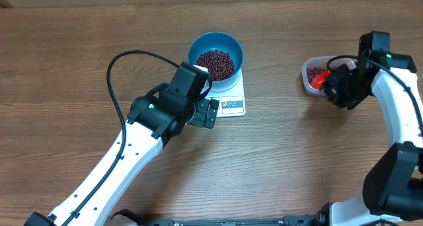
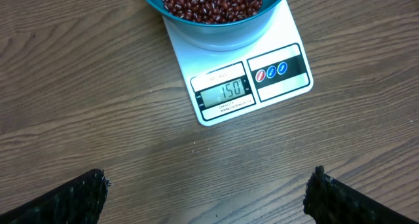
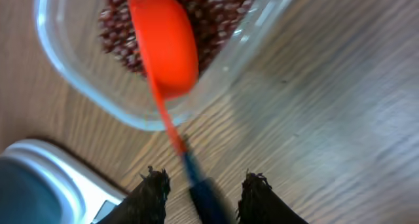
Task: Scoop item into bowl and weigh 150g on scale
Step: 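Lower the red scoop into the bean tub with the right gripper, then open the right gripper to release the scoop handle in the tub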
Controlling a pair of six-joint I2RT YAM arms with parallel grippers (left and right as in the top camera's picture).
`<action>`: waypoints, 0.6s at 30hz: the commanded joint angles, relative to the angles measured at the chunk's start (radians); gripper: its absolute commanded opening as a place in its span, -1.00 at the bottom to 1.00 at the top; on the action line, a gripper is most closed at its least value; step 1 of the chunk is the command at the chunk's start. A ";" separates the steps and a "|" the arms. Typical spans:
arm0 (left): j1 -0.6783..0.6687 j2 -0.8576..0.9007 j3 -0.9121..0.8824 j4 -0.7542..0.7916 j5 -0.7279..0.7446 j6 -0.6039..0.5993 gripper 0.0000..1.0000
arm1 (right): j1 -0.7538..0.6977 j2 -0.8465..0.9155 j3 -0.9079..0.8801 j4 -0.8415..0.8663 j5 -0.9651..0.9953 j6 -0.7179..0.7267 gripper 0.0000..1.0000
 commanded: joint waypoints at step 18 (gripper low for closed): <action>0.000 -0.007 -0.007 0.001 0.002 0.015 0.99 | -0.006 -0.030 0.132 -0.122 0.173 -0.190 0.23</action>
